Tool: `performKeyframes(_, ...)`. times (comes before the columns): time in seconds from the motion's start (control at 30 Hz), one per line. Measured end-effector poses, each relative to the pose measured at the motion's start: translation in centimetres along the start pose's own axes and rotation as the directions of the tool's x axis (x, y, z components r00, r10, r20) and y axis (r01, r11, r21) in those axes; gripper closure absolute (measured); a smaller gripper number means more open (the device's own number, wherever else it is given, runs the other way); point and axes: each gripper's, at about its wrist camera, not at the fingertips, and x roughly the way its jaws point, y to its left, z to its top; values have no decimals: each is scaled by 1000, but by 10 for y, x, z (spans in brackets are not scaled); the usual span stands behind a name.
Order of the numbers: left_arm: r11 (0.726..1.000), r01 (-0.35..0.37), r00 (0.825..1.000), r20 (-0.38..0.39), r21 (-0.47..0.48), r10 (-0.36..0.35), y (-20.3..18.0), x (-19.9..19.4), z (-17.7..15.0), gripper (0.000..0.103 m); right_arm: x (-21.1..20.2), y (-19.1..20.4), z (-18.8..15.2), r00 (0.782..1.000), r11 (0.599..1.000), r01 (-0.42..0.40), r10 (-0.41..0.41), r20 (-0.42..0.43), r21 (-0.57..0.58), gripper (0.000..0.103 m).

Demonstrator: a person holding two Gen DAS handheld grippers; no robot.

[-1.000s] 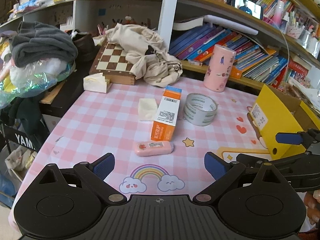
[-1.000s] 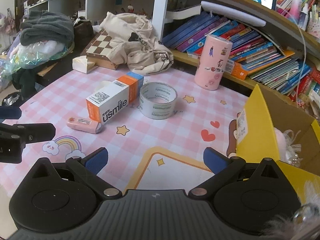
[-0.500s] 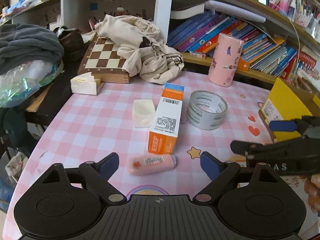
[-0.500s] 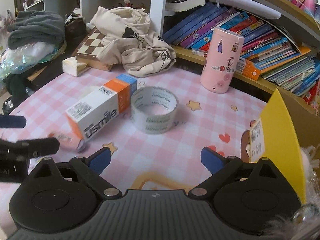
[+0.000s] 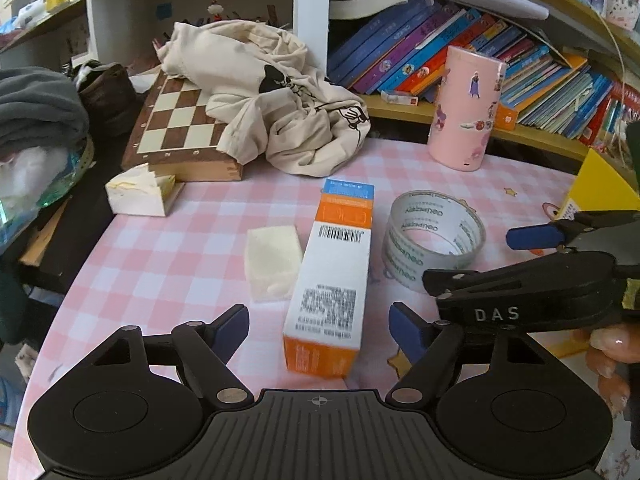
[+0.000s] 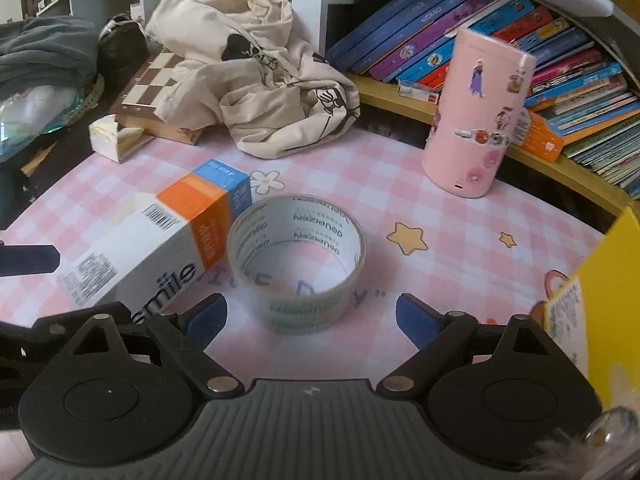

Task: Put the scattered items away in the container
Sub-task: 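Close the left tool on the usmile box while the right tool grips the clear tape roll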

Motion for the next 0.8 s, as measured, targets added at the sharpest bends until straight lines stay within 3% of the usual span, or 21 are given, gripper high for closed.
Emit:
performKeyframes(0.33, 999, 30, 998, -54, 12, -30, -3, 33, 12, 46, 32, -5, 22, 999, 999, -35, 35, -32, -7, 10)
performKeyframes(0.5, 999, 42, 997, -72, 33, -39, -5, 40, 12, 63, 43, -2, 27, 998, 999, -48, 47, -43, -21, 14)
performKeyframes(0.53, 998, 47, 996, -72, 40, -44, -5, 40, 13, 63, 43, -1, 27, 998, 999, -48, 47, -43, -26, 20)
performKeyframes(0.8, 995, 99, 994, -53, 20, -97, -5, 31, 13, 65, 34, 0, 24, 998, 998, -52, 51, -25, -30, 20)
